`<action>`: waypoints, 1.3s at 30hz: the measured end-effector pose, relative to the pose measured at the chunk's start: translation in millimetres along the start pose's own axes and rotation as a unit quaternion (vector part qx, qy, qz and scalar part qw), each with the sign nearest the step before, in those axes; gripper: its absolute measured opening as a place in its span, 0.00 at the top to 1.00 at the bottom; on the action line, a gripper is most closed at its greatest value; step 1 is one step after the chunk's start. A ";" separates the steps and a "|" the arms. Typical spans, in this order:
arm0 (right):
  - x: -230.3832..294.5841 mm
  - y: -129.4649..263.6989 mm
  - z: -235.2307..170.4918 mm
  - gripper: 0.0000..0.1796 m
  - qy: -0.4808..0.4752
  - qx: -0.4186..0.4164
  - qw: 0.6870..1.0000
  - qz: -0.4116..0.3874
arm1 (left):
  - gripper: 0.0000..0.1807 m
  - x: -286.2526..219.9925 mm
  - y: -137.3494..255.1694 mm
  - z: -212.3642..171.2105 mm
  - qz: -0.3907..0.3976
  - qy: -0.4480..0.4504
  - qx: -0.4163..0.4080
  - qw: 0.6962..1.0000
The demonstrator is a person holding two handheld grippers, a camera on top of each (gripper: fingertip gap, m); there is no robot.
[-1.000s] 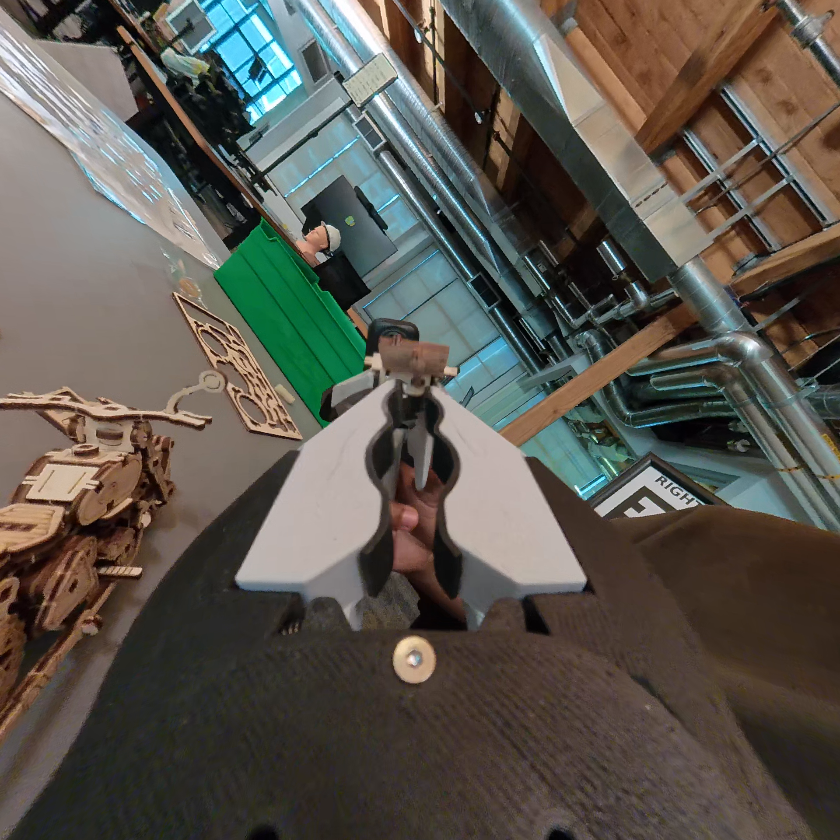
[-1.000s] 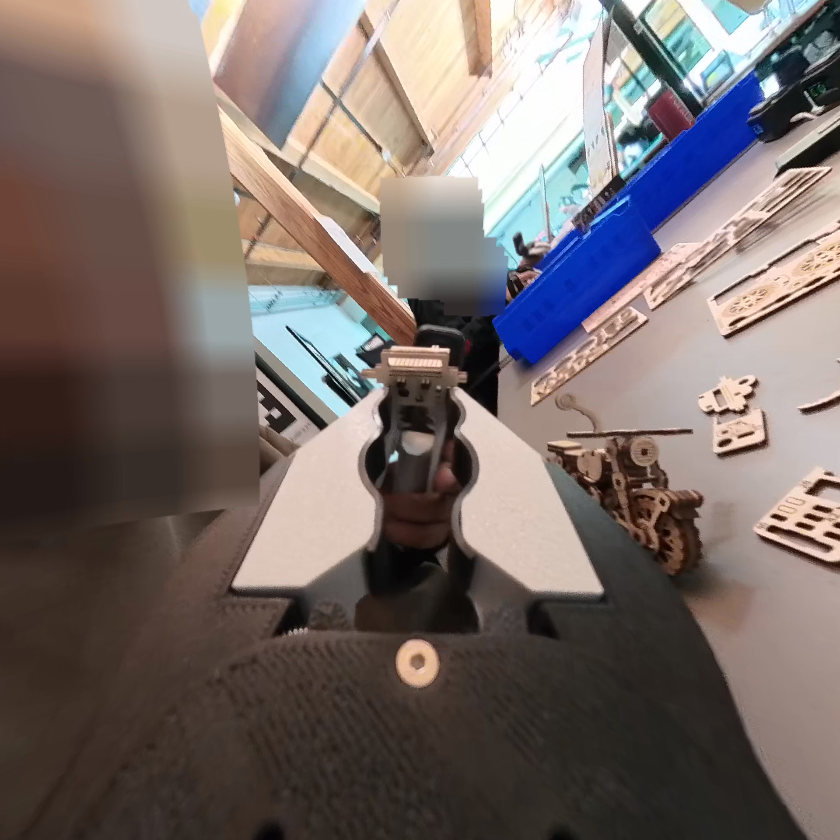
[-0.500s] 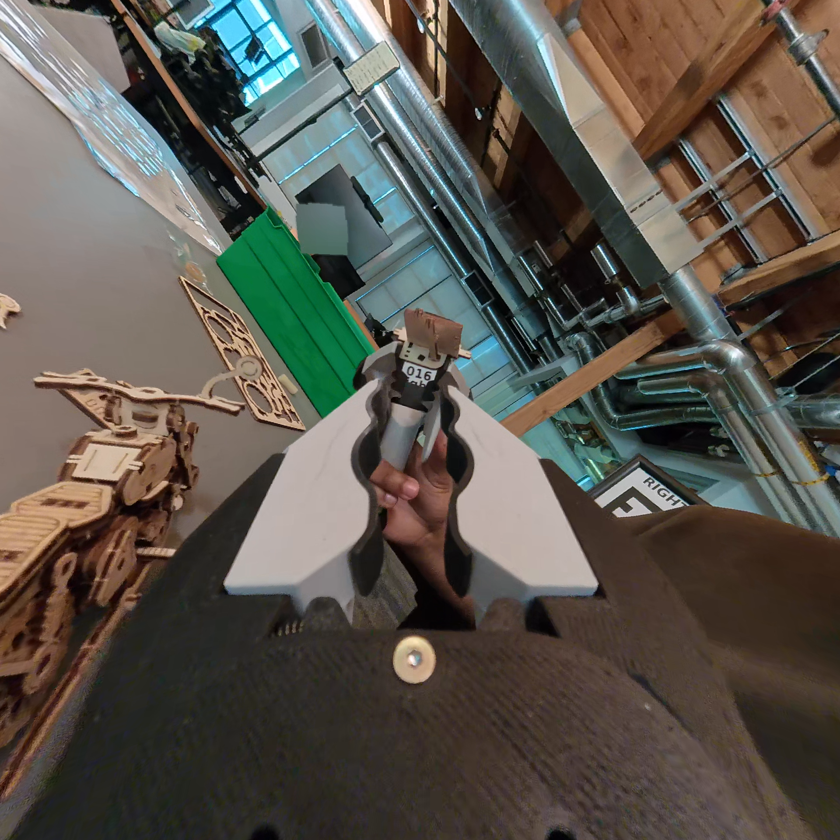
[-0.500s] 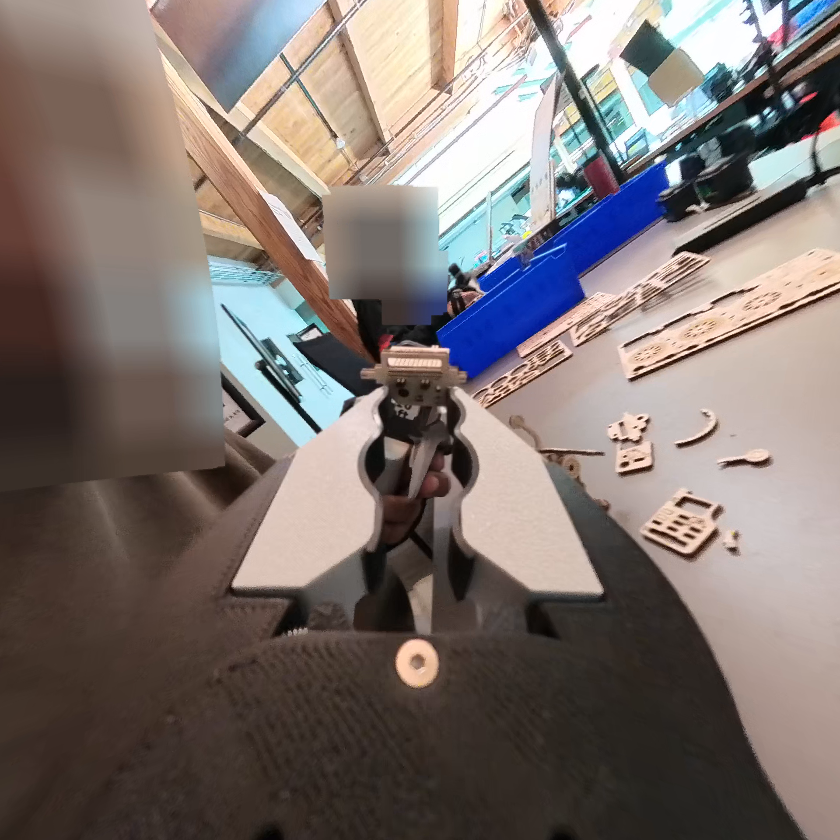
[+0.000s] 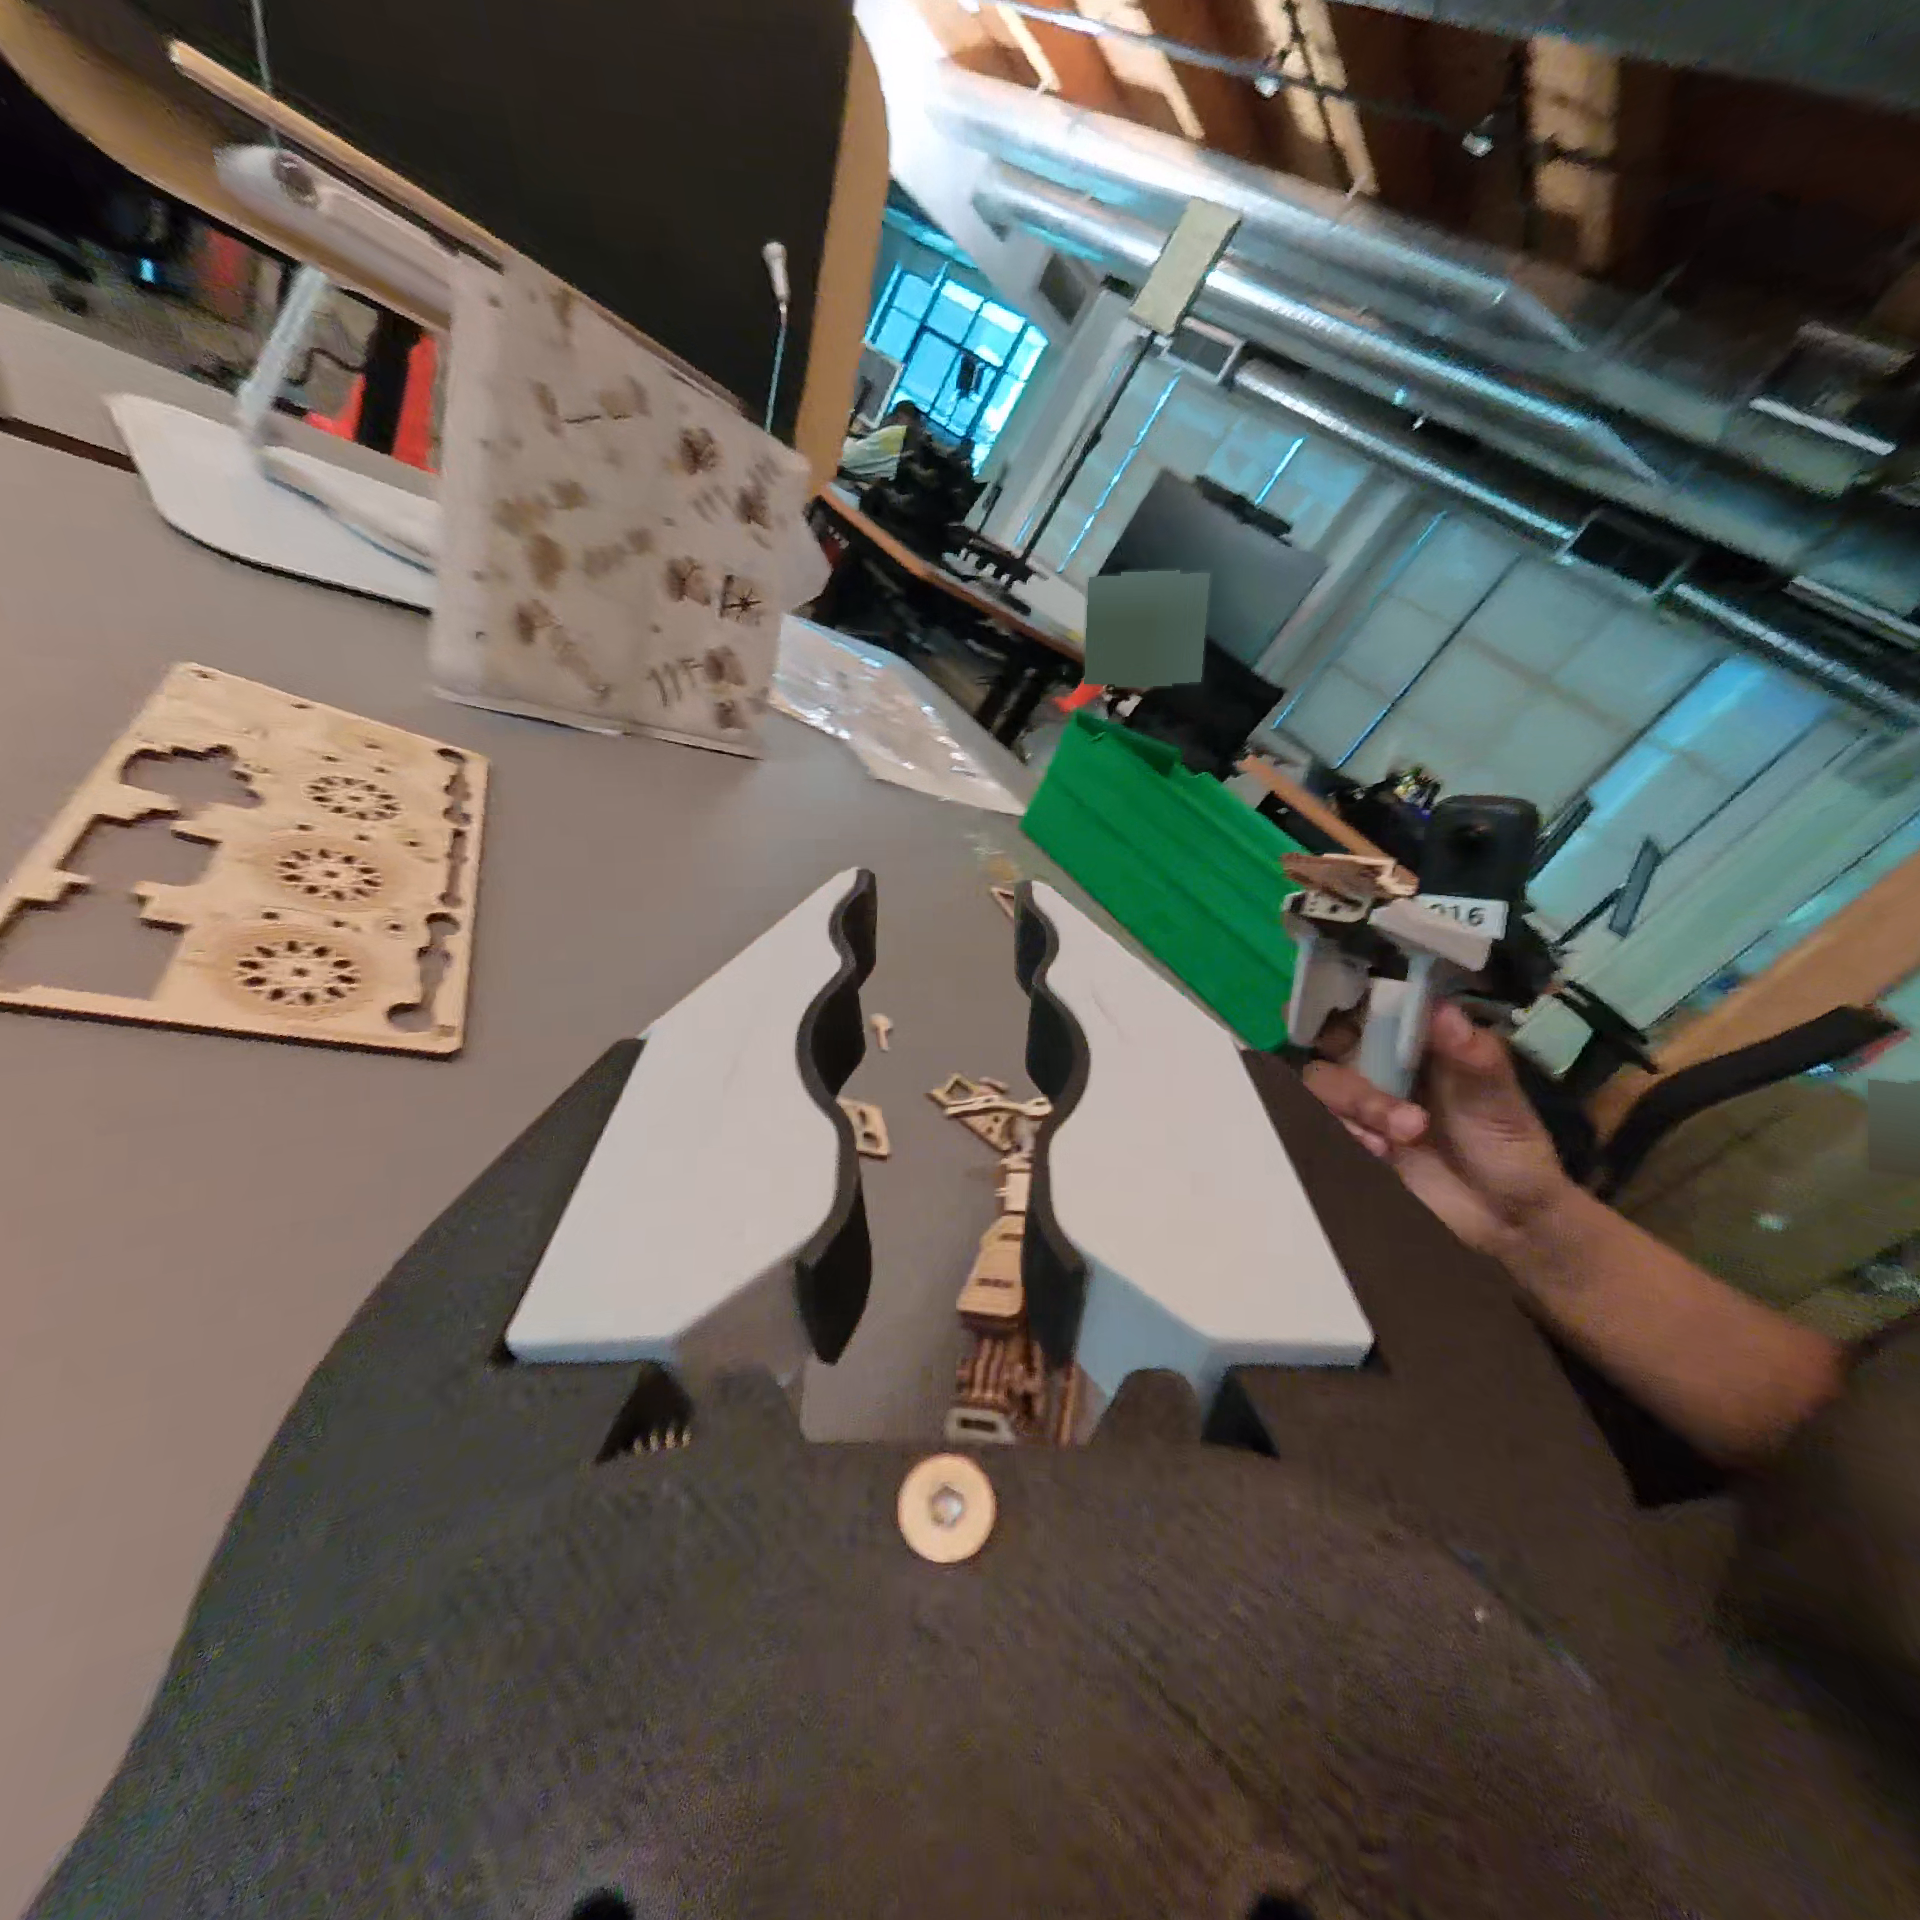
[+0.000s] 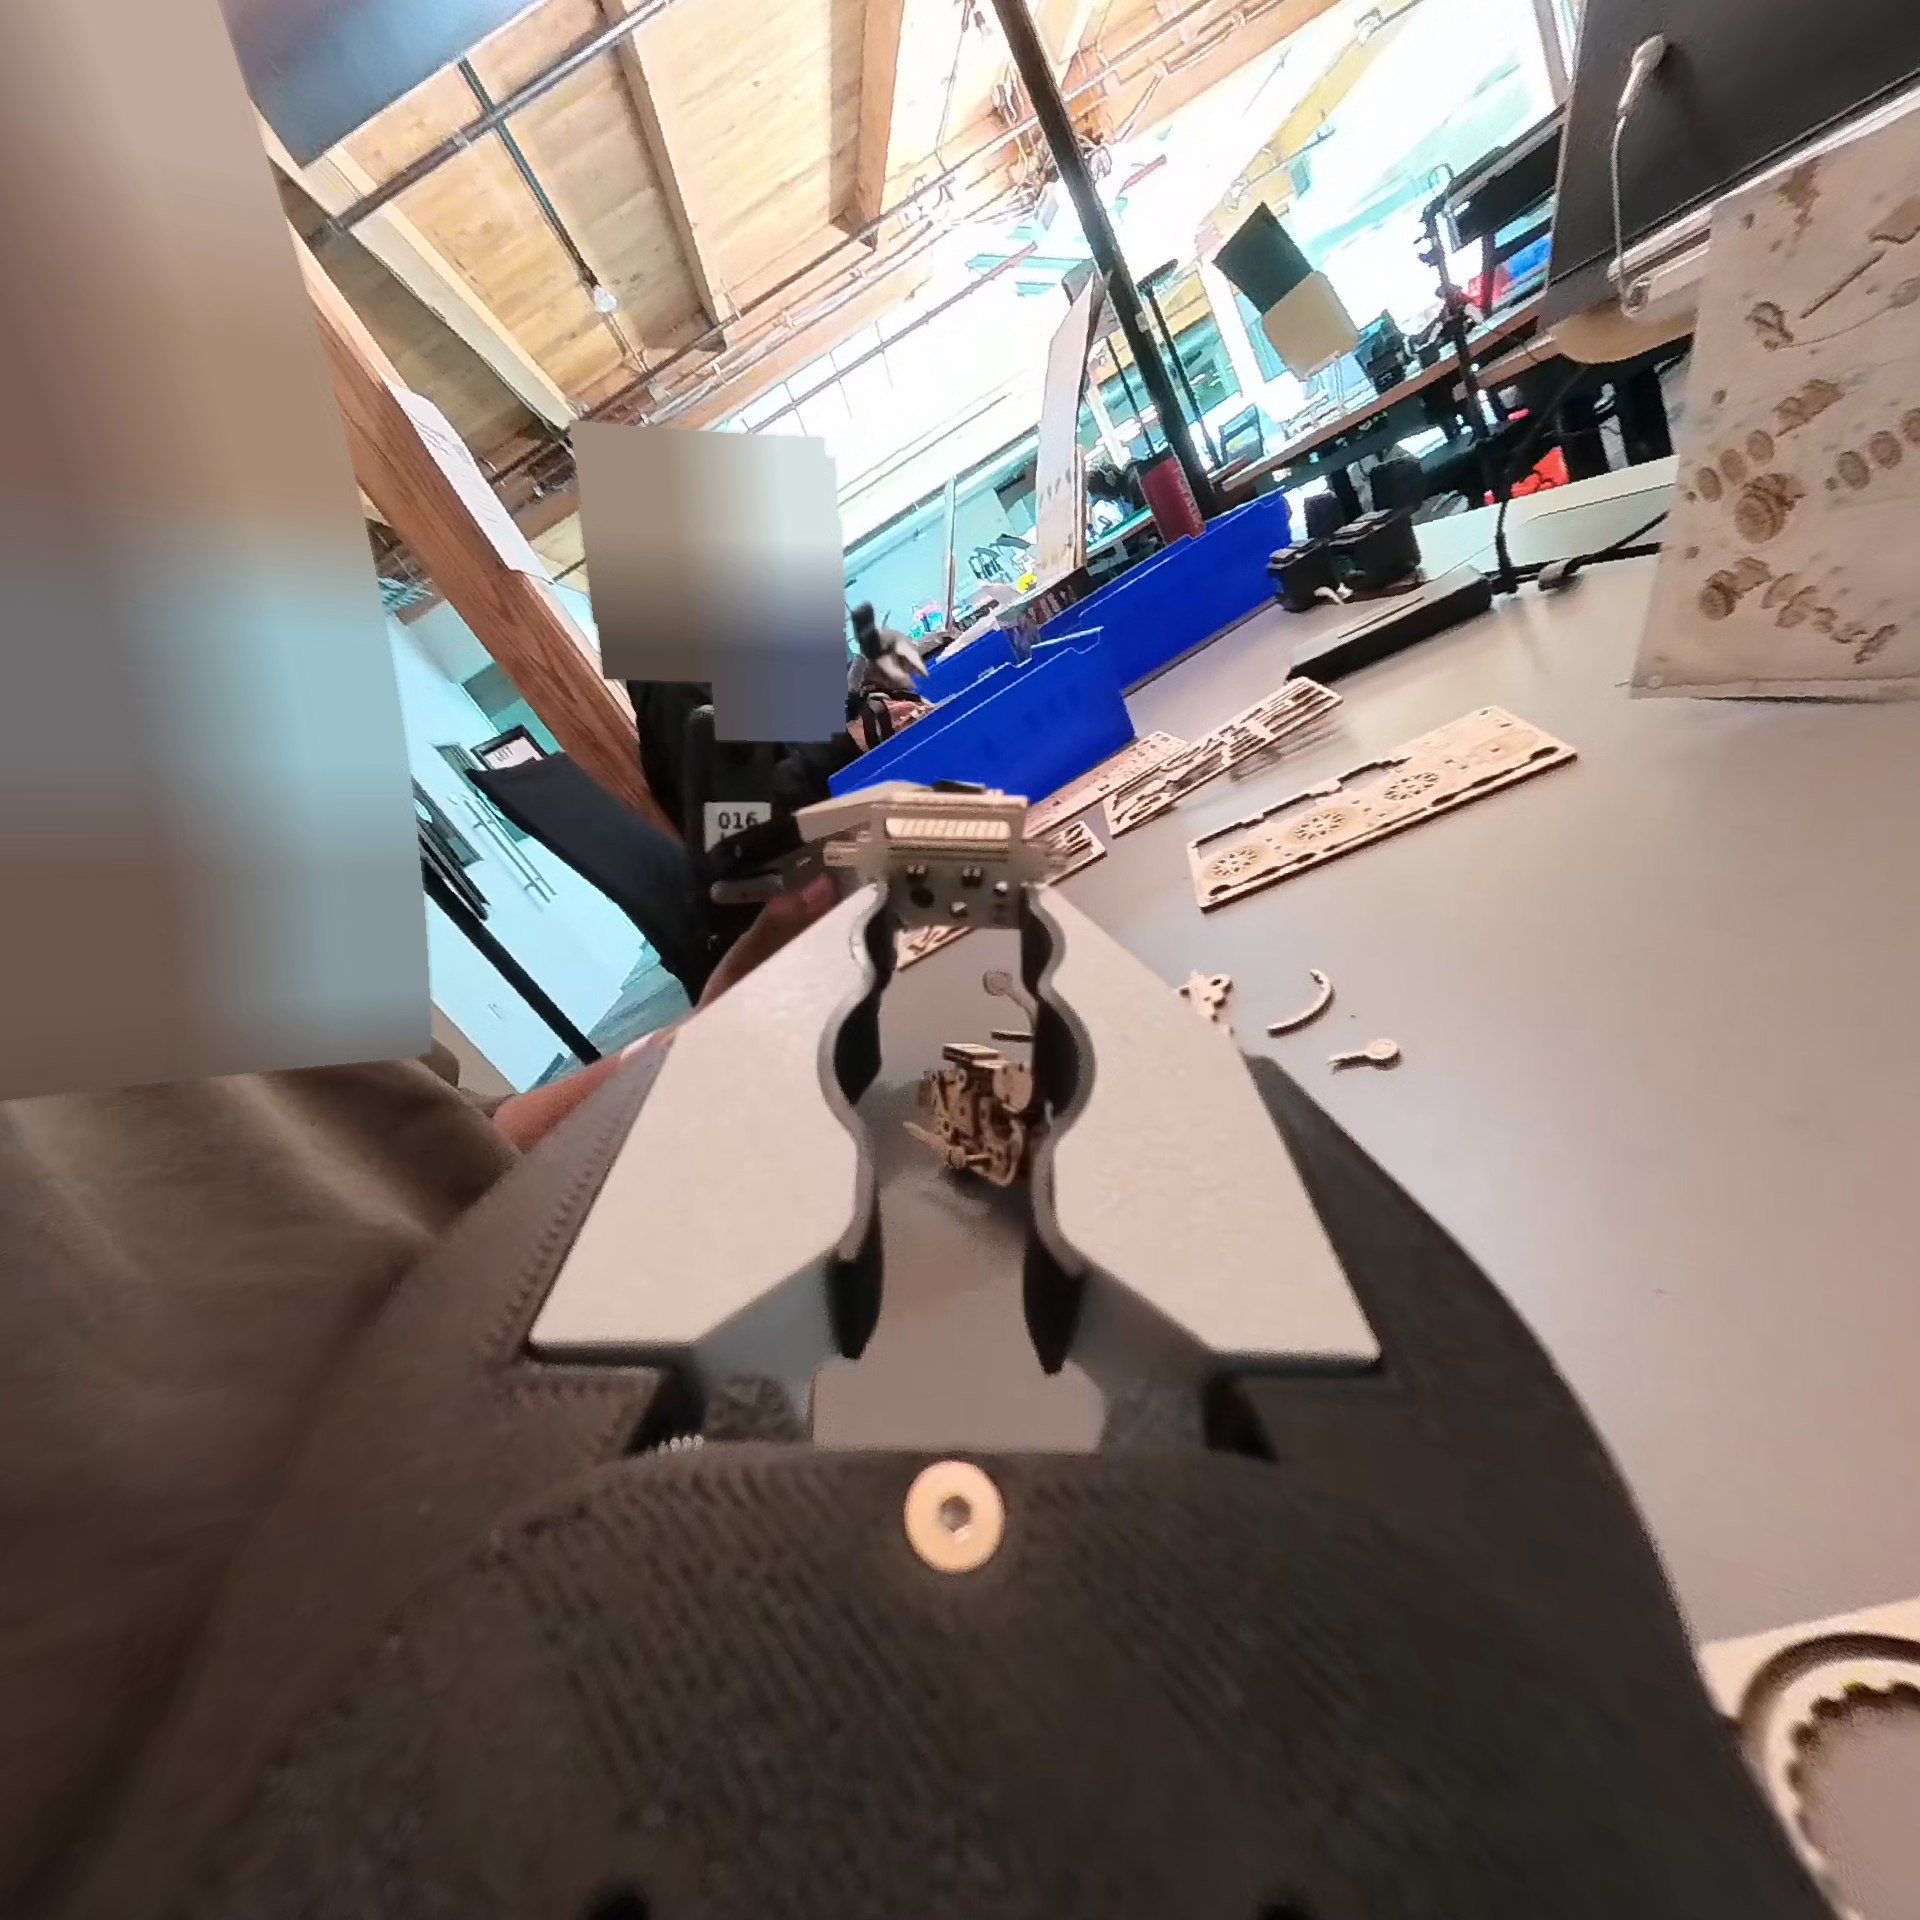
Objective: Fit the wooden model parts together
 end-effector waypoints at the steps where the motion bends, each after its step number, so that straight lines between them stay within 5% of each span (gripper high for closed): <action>1: -1.2 0.6 0.4 0.87 0.002 0.001 1.000 -0.003 | 0.86 3.4 0.0 -1.0 0.003 -0.002 0.007 1.000; 28: -17.4 -0.5 -4.7 0.87 -0.062 0.002 0.998 0.010 | 0.87 22.4 -11.8 -24.3 0.011 0.020 0.077 0.997; 39: -17.0 -2.4 -6.5 0.87 -0.056 0.010 0.998 0.008 | 0.81 25.3 -30.8 -42.1 0.036 -0.135 0.207 0.968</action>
Point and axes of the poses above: each gripper's, where its closed fingertips meet, y back along the fingers, z out of its top, x = y × z across the jaws, the point moved 5 cm from there along y, back along the fingers, and after that the axes turned 7 degrees about -y, right-handed, at the moved point
